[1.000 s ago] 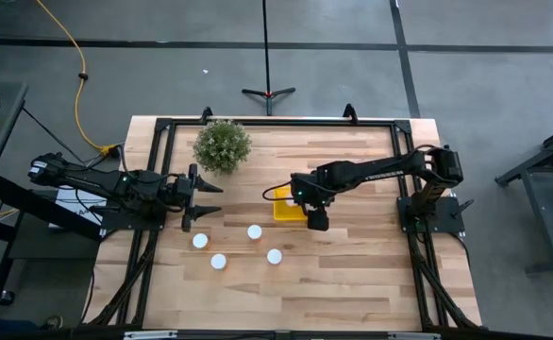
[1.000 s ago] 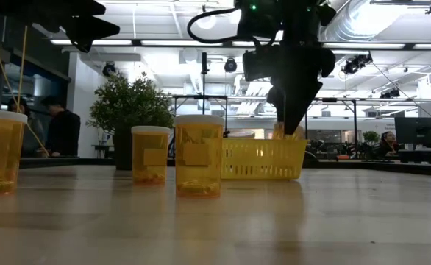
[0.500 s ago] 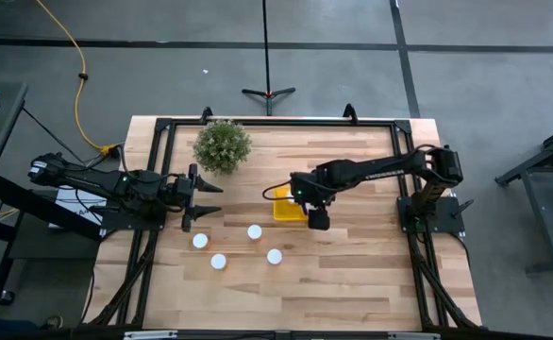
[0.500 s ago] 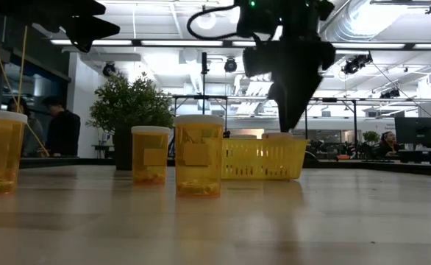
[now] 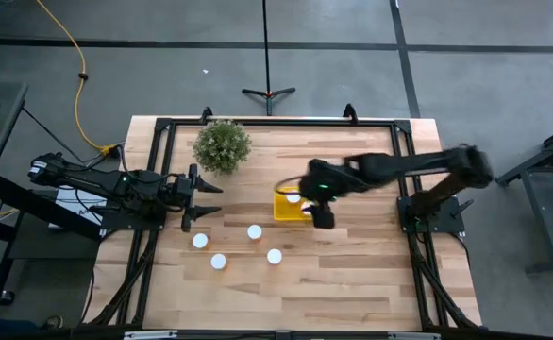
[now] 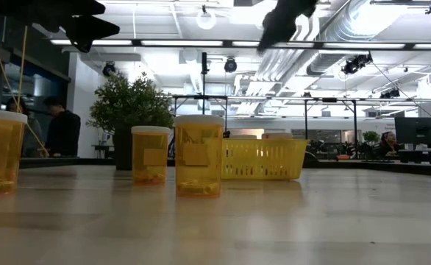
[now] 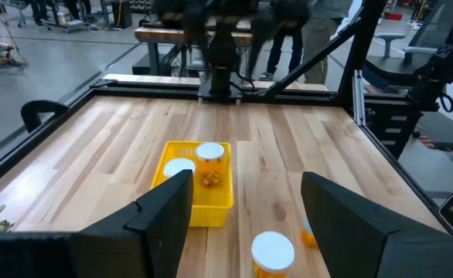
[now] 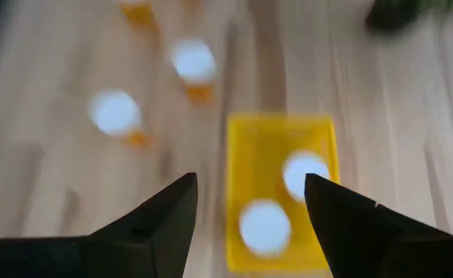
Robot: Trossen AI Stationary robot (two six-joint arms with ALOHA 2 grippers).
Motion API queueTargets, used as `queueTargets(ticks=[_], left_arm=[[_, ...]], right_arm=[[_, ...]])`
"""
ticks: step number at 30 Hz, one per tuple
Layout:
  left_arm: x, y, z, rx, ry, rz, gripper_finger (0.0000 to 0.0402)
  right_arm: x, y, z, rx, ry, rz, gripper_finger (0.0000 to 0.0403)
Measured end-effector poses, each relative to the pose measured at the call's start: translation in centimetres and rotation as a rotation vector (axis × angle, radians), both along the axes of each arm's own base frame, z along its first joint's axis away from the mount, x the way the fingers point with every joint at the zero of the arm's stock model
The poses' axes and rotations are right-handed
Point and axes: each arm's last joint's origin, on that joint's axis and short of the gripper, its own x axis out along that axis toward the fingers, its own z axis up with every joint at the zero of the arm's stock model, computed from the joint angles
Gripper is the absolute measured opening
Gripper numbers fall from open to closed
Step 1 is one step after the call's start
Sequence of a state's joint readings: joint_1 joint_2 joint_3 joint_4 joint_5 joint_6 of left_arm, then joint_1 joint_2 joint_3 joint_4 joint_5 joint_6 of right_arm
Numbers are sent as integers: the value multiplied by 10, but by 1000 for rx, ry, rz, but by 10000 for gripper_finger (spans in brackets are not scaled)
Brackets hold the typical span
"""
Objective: Pick and place pill bottles into a basket
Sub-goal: Put the orange pill bottle into the bottom left corner of the yellow basket
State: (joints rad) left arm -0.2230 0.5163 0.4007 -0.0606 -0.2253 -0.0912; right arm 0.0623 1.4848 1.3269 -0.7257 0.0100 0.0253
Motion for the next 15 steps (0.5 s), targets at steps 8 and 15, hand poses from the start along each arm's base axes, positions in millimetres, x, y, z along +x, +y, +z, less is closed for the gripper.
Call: queueTargets(ticks=[8,15], left_arm=[[0,0,0,-22,0,4,276],[0,0,0,-21,2,3,276]], right_arm=[[-59,14,-30,-28,-631,16,205],[-73,11,-57,-59,-781,-27,206]])
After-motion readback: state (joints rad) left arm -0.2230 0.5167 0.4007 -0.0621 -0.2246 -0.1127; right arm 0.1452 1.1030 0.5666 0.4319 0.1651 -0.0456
